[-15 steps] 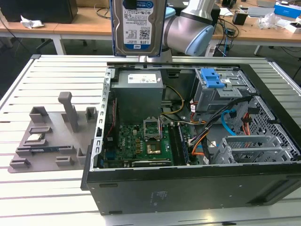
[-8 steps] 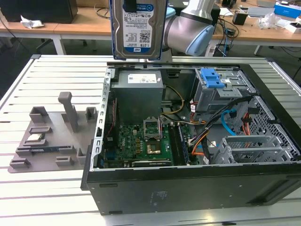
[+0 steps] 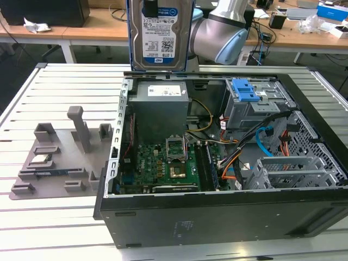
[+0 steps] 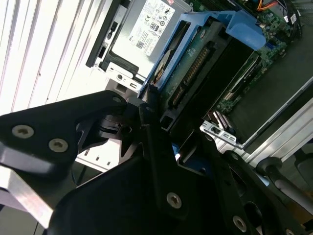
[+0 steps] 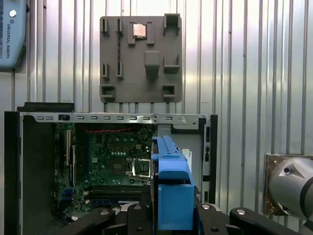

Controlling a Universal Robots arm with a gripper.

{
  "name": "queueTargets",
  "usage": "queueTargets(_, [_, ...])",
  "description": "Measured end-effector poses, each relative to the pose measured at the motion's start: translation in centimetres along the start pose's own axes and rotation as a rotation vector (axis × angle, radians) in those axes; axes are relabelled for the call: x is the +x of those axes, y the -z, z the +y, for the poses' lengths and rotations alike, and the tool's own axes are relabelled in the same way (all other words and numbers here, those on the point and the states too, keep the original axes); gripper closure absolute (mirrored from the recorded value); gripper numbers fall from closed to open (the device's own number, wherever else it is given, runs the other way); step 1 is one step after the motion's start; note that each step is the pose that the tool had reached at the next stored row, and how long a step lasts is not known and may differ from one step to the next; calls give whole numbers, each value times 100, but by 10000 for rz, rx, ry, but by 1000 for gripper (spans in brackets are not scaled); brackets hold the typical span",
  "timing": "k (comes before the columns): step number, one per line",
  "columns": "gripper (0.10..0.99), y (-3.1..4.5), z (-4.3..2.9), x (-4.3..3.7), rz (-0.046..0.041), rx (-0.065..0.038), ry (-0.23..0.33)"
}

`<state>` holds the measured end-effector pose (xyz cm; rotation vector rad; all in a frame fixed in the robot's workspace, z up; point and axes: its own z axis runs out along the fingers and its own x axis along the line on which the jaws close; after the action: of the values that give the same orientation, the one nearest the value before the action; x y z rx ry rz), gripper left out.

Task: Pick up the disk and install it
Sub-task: 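Pick up the disk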

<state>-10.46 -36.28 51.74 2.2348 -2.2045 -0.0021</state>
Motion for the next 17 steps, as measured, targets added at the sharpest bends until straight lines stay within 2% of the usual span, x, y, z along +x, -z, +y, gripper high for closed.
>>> queueTargets(17, [722,-96,2,149,8,0,0])
